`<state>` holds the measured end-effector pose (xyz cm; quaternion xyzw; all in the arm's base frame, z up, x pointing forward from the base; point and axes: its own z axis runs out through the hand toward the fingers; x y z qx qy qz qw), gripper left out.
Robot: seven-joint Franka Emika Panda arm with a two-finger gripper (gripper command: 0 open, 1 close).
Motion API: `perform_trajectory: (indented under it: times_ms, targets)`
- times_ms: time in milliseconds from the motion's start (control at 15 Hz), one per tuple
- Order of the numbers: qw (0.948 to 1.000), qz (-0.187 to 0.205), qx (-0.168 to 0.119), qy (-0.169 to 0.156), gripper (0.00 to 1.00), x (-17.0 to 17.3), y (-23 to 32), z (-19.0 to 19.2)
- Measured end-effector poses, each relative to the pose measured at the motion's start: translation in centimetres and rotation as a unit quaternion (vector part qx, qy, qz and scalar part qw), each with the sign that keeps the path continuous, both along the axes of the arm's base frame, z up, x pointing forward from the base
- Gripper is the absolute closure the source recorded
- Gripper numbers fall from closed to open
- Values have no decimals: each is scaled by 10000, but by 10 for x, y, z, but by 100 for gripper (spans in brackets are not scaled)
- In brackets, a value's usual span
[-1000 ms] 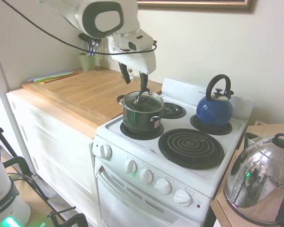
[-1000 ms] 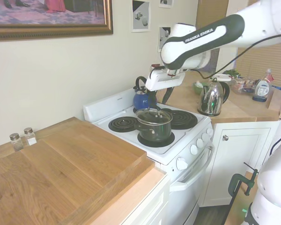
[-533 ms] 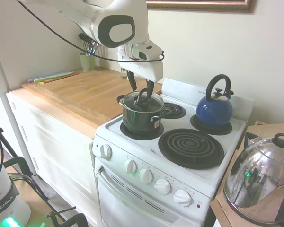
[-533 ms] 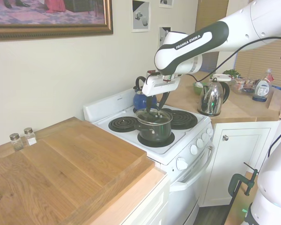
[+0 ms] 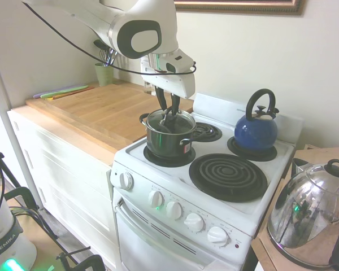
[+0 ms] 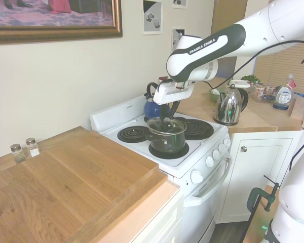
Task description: Uncover the lid of the pot
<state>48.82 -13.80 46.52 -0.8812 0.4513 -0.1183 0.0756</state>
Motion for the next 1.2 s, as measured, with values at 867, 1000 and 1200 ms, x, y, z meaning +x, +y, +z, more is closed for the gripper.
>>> perform_trajectory:
  times_ms: [867, 1000, 1200]
  targets:
    - [9998, -152, 84, -40, 100, -3, -11, -1]
    - [9997, -205, 100, -72, 100, -8, -15, 2]
    - [9991, -309, 91, -281, 100, -35, -22, 30]
